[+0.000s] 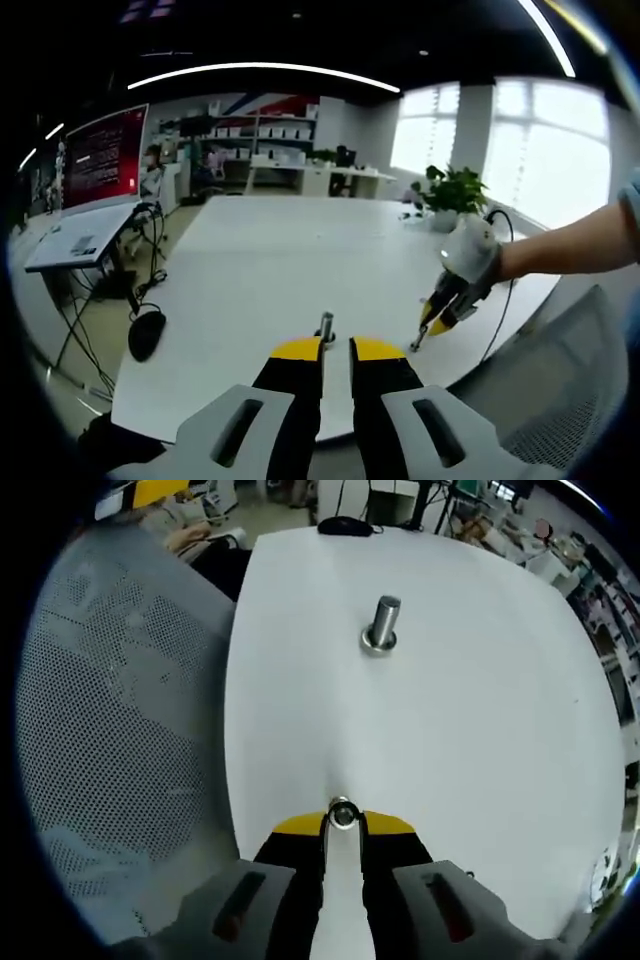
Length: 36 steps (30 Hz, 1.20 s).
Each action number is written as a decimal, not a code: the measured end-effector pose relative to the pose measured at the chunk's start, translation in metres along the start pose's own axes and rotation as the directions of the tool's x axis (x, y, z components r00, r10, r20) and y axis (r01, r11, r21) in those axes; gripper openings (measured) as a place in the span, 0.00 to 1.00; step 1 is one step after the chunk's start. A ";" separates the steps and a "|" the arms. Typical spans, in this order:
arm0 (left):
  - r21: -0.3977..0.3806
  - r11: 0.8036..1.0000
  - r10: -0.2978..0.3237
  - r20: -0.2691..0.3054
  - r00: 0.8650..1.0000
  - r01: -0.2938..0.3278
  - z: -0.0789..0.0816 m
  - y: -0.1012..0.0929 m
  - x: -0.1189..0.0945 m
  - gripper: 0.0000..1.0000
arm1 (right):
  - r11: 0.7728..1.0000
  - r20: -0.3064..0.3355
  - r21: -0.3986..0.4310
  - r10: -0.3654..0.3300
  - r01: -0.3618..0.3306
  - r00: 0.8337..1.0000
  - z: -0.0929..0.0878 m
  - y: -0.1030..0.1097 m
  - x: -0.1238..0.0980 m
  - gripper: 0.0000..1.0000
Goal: Place the washer onto the threaded stud by aligning its center hole with the stud, sliding it down to the base, and recovering from edge contact or off-axis alignment until the washer reaches the visible bottom stop.
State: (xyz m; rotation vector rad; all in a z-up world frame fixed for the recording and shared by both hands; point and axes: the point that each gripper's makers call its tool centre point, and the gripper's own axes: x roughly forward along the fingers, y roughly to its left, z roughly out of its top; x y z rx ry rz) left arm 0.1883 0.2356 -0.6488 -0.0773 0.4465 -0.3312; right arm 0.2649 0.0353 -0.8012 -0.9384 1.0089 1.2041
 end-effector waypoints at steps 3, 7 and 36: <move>0.000 1.000 0.000 0.001 1.000 0.000 0.000 0.000 0.000 0.07 | 1.000 -0.012 -0.004 0.004 -0.004 1.000 -0.002 0.001 0.005 0.14; -0.001 1.000 0.001 0.001 1.000 -0.001 0.000 0.000 0.000 0.07 | 1.000 -0.030 0.000 0.008 -0.008 1.000 -0.004 -0.001 0.014 0.14; -0.008 1.000 0.005 0.002 1.000 -0.005 0.000 0.001 0.000 0.07 | 0.998 -0.015 0.069 0.015 -0.014 1.000 -0.019 -0.007 0.021 0.29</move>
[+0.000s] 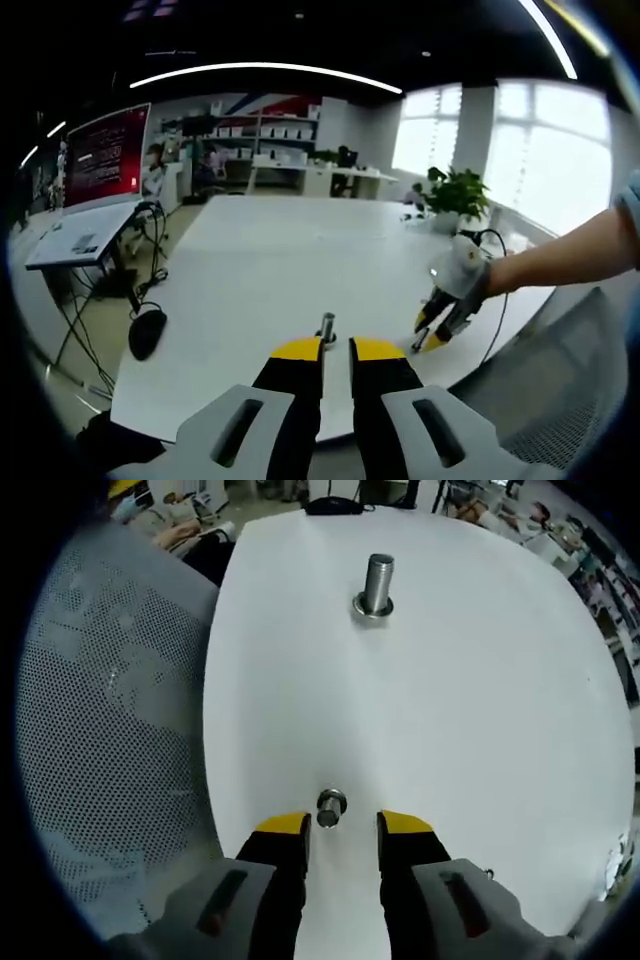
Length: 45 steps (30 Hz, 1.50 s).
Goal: Place the washer onto the threaded stud by aligning its center hole with the stud, sliding it down to the base, and recovering from edge contact or off-axis alignment until the washer reaches the visible bottom stop.
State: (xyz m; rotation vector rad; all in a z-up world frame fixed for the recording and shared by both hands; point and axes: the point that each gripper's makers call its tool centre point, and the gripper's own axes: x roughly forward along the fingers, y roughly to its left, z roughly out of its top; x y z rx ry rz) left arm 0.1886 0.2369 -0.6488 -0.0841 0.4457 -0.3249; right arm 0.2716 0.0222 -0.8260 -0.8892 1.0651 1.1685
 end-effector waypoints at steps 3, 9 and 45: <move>0.000 1.000 0.000 0.000 1.000 0.000 0.000 0.000 0.000 0.07 | 0.999 0.043 0.049 -0.007 0.005 0.999 -0.001 -0.001 -0.005 0.28; -0.003 1.000 0.002 0.006 1.000 -0.002 0.001 0.000 0.000 0.07 | 0.993 0.048 0.117 -0.035 0.029 0.998 -0.026 -0.011 -0.010 0.28; -0.007 1.000 0.013 -0.017 1.000 -0.013 -0.003 0.002 0.000 0.07 | 0.859 0.096 0.493 -0.210 0.137 0.973 -0.090 -0.124 -0.009 0.23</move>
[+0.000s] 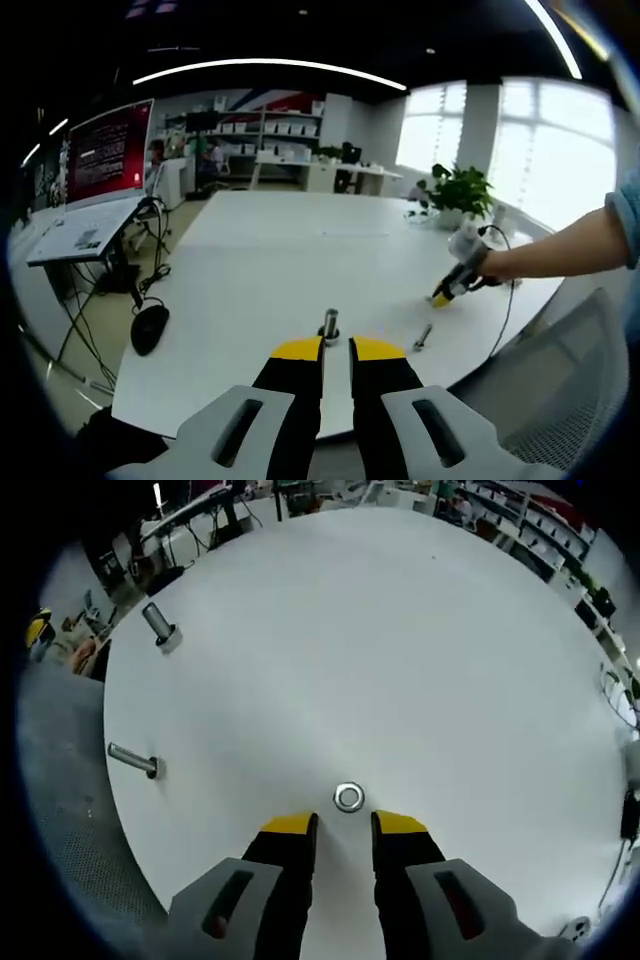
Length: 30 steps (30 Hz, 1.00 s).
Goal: Place the washer onto the threaded stud by aligning its center hole with the stud, sliding it down to the base, and recovering from edge contact or off-axis alignment until the washer reaches the visible bottom stop.
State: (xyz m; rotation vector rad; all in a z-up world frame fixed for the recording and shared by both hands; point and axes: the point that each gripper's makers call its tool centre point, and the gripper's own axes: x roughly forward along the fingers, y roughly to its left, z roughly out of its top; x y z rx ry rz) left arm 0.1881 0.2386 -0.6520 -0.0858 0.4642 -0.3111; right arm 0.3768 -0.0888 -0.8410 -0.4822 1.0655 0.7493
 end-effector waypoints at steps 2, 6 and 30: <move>-0.002 1.000 0.003 -0.003 1.000 -0.003 -0.001 0.001 0.000 0.07 | 1.000 0.018 0.014 -0.003 0.003 1.000 0.003 -0.002 0.001 0.21; -0.002 1.000 0.003 -0.003 1.000 -0.003 0.000 0.001 0.000 0.07 | 1.000 0.031 0.003 -0.004 0.004 1.000 0.005 -0.004 0.003 0.20; -0.001 1.000 0.004 0.002 1.000 -0.004 0.001 0.001 0.000 0.07 | 0.973 -0.022 -0.227 0.029 -0.033 0.999 -0.009 0.047 -0.003 0.14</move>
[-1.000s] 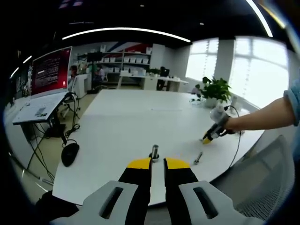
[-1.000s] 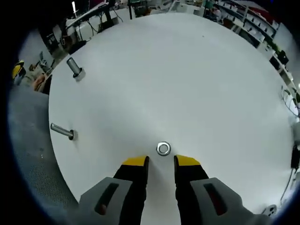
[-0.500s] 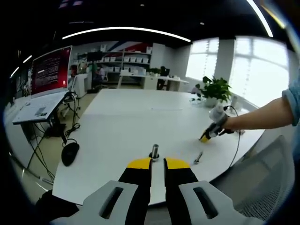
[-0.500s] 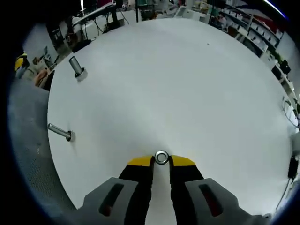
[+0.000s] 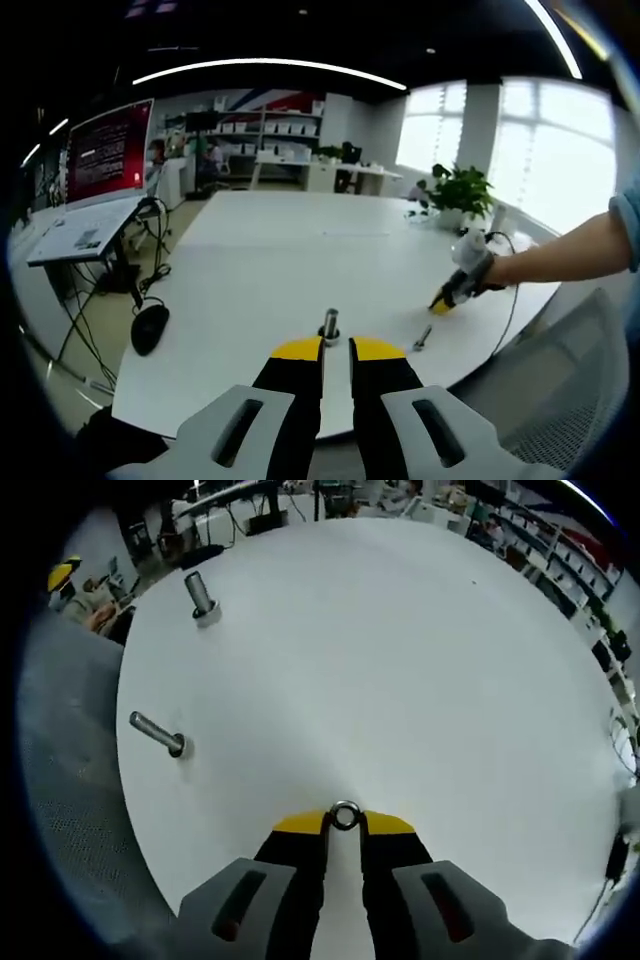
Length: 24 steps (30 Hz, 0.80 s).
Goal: Place the washer onto the threaded stud by aligning its center hole with the stud, sliding it down to the base, and recovering from edge contact or off-axis alignment until the washer reaches the visible bottom stop.
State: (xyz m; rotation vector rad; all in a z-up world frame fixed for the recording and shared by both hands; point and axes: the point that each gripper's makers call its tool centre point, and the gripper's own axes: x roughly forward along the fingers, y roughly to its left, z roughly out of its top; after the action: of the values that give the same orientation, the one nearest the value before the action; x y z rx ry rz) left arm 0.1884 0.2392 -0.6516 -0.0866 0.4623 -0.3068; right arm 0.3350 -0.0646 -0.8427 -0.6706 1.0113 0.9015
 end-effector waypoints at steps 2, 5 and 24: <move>0.002 1.000 0.000 0.003 1.000 0.000 0.001 0.000 0.000 0.07 | 0.999 0.009 -0.027 0.017 -0.017 1.000 0.002 0.013 0.002 0.14; 0.002 1.000 -0.001 0.000 1.000 0.001 0.000 0.000 0.000 0.07 | 0.995 -0.018 -0.091 0.040 -0.042 0.999 0.003 0.032 -0.002 0.14; 0.006 1.000 -0.004 0.005 1.000 0.004 0.001 -0.001 0.000 0.07 | 0.944 -0.169 -0.292 0.106 -0.152 0.980 -0.002 0.082 -0.005 0.15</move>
State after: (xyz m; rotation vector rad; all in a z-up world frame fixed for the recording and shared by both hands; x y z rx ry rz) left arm 0.1884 0.2384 -0.6506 -0.0825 0.4562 -0.3120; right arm 0.2611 -0.0286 -0.8441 -0.9516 1.0709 1.1496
